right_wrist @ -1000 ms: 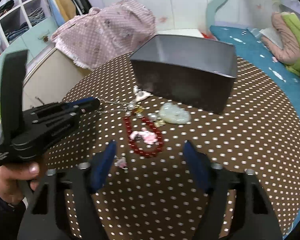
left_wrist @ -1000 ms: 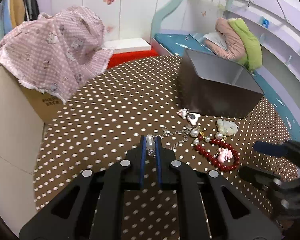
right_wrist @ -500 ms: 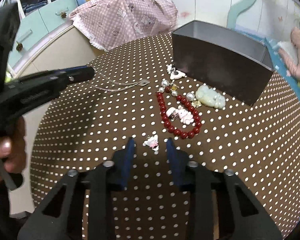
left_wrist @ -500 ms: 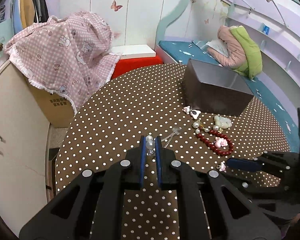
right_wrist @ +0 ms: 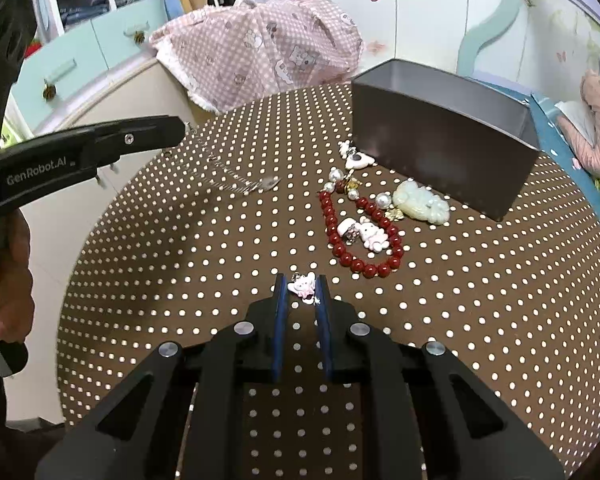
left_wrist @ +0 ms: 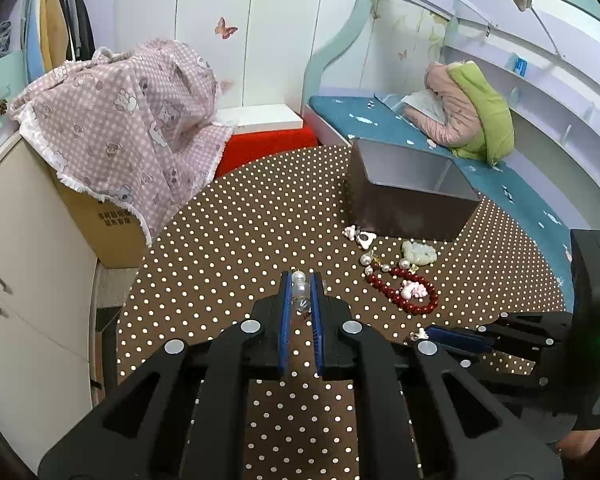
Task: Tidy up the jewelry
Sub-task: 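Grasp the small pink bunny charm with the right tool, then carry both held pieces over the tin box and open both tools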
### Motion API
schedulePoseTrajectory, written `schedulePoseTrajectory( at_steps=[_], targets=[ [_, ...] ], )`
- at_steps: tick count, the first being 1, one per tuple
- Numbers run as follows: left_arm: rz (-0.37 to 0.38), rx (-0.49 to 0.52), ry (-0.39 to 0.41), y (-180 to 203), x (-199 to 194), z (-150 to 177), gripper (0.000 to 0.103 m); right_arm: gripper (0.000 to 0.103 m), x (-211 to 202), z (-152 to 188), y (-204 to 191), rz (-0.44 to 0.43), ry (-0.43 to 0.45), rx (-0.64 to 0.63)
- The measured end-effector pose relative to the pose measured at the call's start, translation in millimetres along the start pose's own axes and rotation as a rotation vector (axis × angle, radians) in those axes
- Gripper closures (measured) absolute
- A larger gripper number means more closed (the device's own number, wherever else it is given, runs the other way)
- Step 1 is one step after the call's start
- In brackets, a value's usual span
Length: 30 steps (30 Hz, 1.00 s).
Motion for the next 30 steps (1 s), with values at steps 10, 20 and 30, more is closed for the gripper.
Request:
schedulePoseTrajectory(
  at_steps=[10,20,30],
  targets=[
    [0.095,0.055,0.127,37,-52,-52,0.094,0.09,-70,-50,31,0.045,0.144,0.026],
    [0.206,0.13,0.26,97,-96,-123,0.094,0.09,-135,-116,86,0.172,0.28,0.005],
    [0.297,0.135,0.194,146,-67,-169,0.094,0.09,-125,-143,126,0.177,0.239,0.018]
  ],
)
Point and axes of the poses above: each gripper's, at about its wrist camera, not at the fingertips, and x roughly the way its jaws point, y to its right, z to its underside, the point moved 10 cm from there along x, roughly the way its jaws point, and after that the axes turned 15 degrees about -x, right-handed, at the moved point
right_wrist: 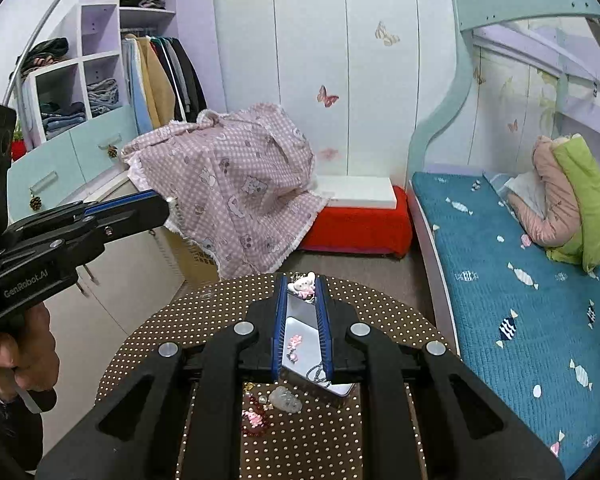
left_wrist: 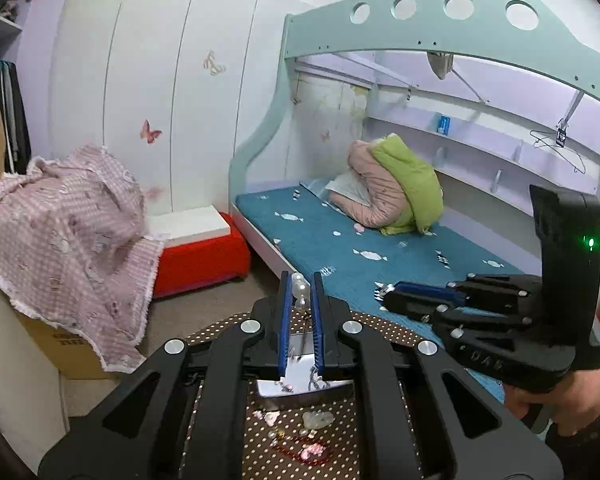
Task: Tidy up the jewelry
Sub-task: 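Carry both held pieces over the tin box and open both tools, then withdraw both tools back from the tin box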
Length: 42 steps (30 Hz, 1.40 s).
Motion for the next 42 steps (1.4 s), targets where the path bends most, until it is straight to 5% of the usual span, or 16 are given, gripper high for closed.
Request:
schedulePoseTrajectory(
  at_steps=[24,25,28,29,33,35,42],
  targets=[
    [-0.07,-0.057,-0.281,-45,124,77,0.092,0.087,100,75,20,-0.065,-0.278,0.103],
    [-0.083,-0.054,-0.297,-49,127,82,0.082,0.083,101,76,20,-0.064,-0.279,0.107],
    [-0.135,-0.059,-0.285,-58,128,86,0.015,0.066,100,80,24,-0.051,-0.28,0.119],
    [-0.148,-0.059,-0.267,-60,126,85,0.013,0.05,99,80,25,-0.046,-0.275,0.121],
    [-0.183,-0.077,-0.26,-69,122,83,0.011,0.031,90,76,33,-0.013,-0.237,0.14],
    [-0.22,-0.076,-0.231,-74,114,79,0.007,0.012,83,72,38,0.019,-0.206,0.15],
    [-0.296,-0.094,-0.078,-84,66,62,0.005,0.008,53,59,50,0.096,-0.108,0.19]
  ],
)
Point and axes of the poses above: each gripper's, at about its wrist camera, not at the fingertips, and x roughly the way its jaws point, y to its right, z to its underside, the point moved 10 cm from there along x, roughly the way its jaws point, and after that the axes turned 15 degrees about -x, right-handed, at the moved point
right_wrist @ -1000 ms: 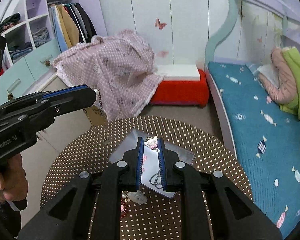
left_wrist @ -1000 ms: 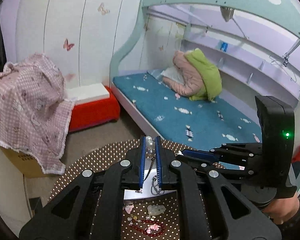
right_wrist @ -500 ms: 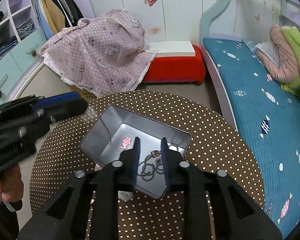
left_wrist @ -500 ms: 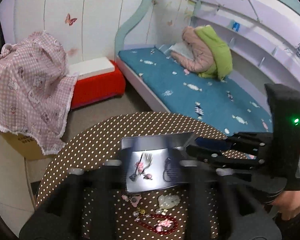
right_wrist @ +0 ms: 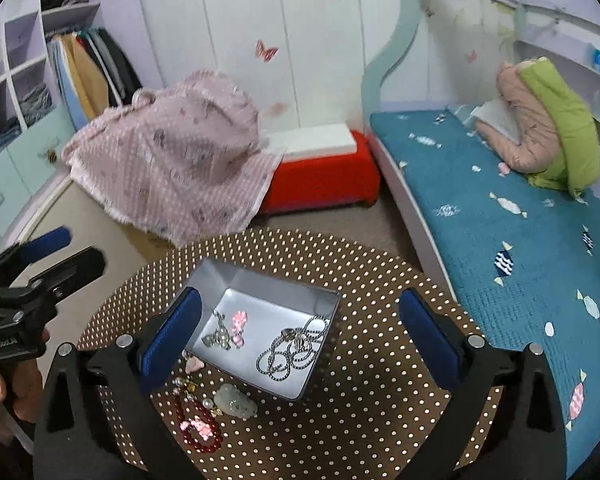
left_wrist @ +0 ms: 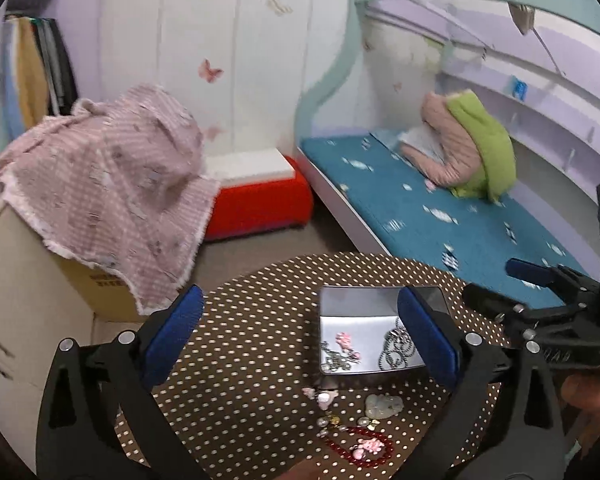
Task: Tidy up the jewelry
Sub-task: 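Withdraw both tools back from the tin box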
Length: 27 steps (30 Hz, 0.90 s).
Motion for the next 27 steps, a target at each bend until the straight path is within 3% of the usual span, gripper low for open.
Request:
schedulePoseTrajectory(
  at_steps=[13,27],
  targets=[
    [-0.045,-0.035,0.142,-24,-73,-6,0.005,0.008,-68,-16,-11,0.036,0.139,0.022],
    [-0.063,-0.028,0.168,-30,-107,20,0.005,0.008,-117,4,-35,0.094,0.207,0.012]
  ],
)
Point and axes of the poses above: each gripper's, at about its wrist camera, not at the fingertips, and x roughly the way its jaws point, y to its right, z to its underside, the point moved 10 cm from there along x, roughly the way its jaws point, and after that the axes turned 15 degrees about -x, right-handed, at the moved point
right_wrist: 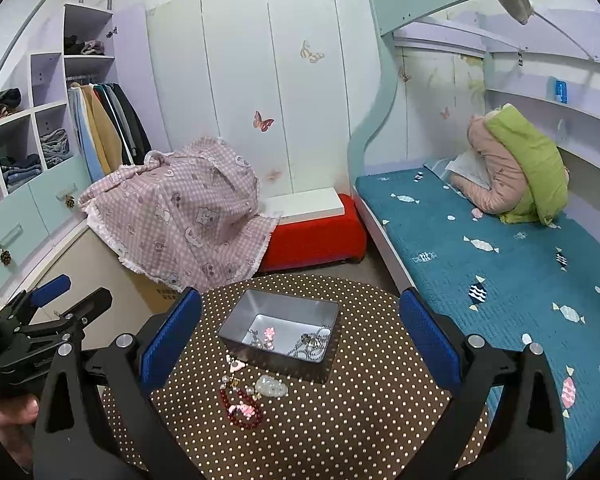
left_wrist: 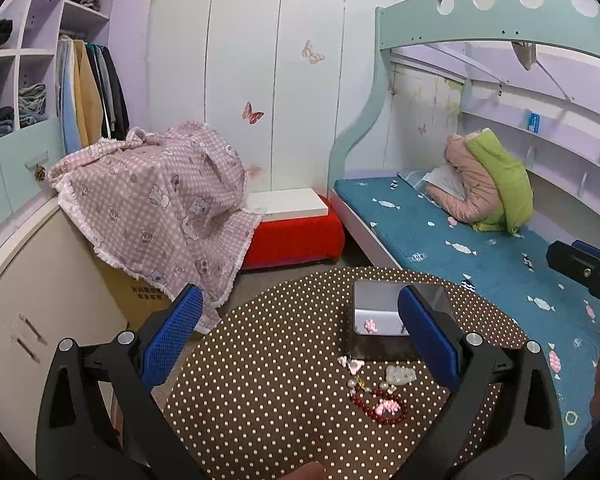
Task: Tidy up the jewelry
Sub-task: 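Withdraw both tools back from the tin box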
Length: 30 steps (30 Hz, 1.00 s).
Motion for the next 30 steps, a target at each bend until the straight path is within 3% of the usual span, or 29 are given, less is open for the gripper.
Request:
schedulePoseTrajectory(
  at_steps=[18,30],
  targets=[
    [-0.025,-0.009,-0.004,-17,-22,32,0.005,0.008,-2,39,-31,-0.019,-0.055,-0.009],
    [-0.02,0.017,-0.12,-25,12,75,0.005,0.008,8,60,-27,-0.01,-0.115,-0.007]
  ],
)
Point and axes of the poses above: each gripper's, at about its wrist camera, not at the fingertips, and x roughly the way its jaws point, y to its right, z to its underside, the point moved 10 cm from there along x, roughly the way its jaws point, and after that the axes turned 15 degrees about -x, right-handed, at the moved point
